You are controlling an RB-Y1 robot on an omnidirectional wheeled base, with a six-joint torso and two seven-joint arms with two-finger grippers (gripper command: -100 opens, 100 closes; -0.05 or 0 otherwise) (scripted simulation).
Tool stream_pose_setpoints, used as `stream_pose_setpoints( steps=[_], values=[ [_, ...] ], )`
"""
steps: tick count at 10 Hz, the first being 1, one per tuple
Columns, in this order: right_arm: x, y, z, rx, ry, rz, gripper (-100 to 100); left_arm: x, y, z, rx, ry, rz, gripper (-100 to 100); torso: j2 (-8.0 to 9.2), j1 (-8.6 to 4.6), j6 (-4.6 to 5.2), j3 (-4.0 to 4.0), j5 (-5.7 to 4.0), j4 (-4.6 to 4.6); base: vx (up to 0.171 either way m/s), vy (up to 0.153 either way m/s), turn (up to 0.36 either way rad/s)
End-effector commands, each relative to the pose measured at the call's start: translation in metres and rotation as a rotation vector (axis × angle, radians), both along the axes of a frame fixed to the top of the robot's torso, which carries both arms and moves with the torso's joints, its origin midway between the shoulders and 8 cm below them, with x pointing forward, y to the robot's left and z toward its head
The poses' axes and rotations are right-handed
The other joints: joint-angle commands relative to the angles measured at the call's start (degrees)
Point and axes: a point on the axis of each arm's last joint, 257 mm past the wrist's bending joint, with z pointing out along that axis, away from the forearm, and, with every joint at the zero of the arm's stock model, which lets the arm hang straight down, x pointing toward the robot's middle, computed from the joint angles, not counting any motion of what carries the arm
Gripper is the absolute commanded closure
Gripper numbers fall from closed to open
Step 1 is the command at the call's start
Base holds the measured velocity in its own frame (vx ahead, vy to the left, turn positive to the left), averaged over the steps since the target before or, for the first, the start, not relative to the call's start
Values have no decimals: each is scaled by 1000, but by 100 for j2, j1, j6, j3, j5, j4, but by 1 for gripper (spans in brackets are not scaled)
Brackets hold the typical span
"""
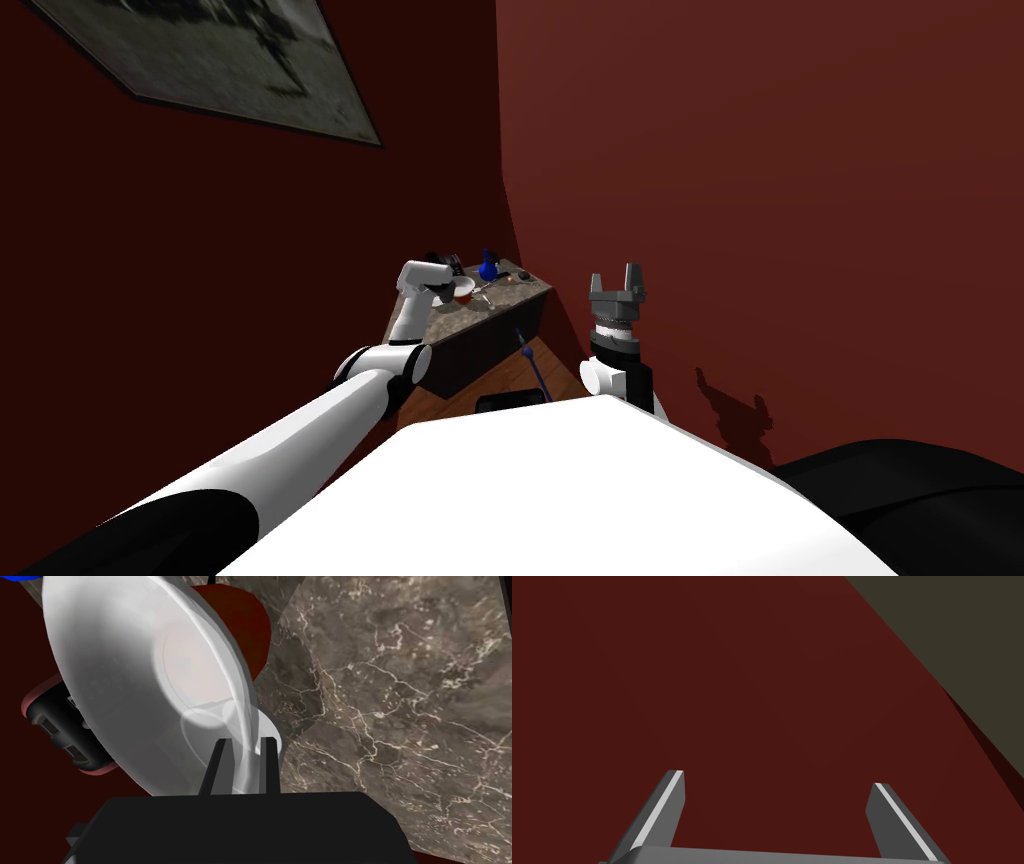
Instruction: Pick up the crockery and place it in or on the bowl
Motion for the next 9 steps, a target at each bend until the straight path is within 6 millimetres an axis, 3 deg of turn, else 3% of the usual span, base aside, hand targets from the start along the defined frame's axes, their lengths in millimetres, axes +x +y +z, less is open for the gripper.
stream_pose_setpoints(
  steps=[1, 2, 3, 4, 5, 6, 7, 8, 9],
  values=[
    [0, 0, 0, 0, 0, 0, 0, 4, 3, -3, -5, 14, 10, 100, 0, 0, 0, 0, 0, 0, 19, 21, 13],
    [0, 0, 0, 0, 0, 0, 0, 3, 4, -6, -5, 22, 12, 100, 4, 1, 0, 1, 3, -2, 9, 11, -5],
    [0, 0, 0, 0, 0, 0, 0, 12, 7, 6, -12, 3, 16, 100, 8, -1, -1, 3, 4, -2, 15, 22, 31],
    [0, 0, 0, 0, 0, 0, 0, 10, 9, -3, -14, 26, 22, 100, 7, 3, -3, 6, 2, 4, 21, 27, 20],
    [0, 0, 0, 0, 0, 0, 0, 19, 11, 9, -22, 2, 25, 100, 9, 5, -4, 5, 5, 1, 30, 39, 40],
    [0, 0, 0, 0, 0, 0, 0, 16, 13, -1, -24, 29, 32, 100, 6, 11, -7, 6, 4, 6, 29, 33, 15],
    [0, 0, 0, 0, 0, 0, 0, 25, 15, 12, -32, 3, 35, 100, 8, 10, -6, 5, 6, 2, 31, 40, 32],
    [0, 0, 0, 0, 0, 0, 0, 21, 18, 1, -35, 33, 42, 100, 0, 19, -10, 2, 7, 3, 28, 43, 20],
    [0, 0, 0, 0, 0, 0, 0, 30, 19, 12, -44, 10, 45, 100, 0, 23, -12, -1, 11, -1, 29, 50, 42]
  ],
)
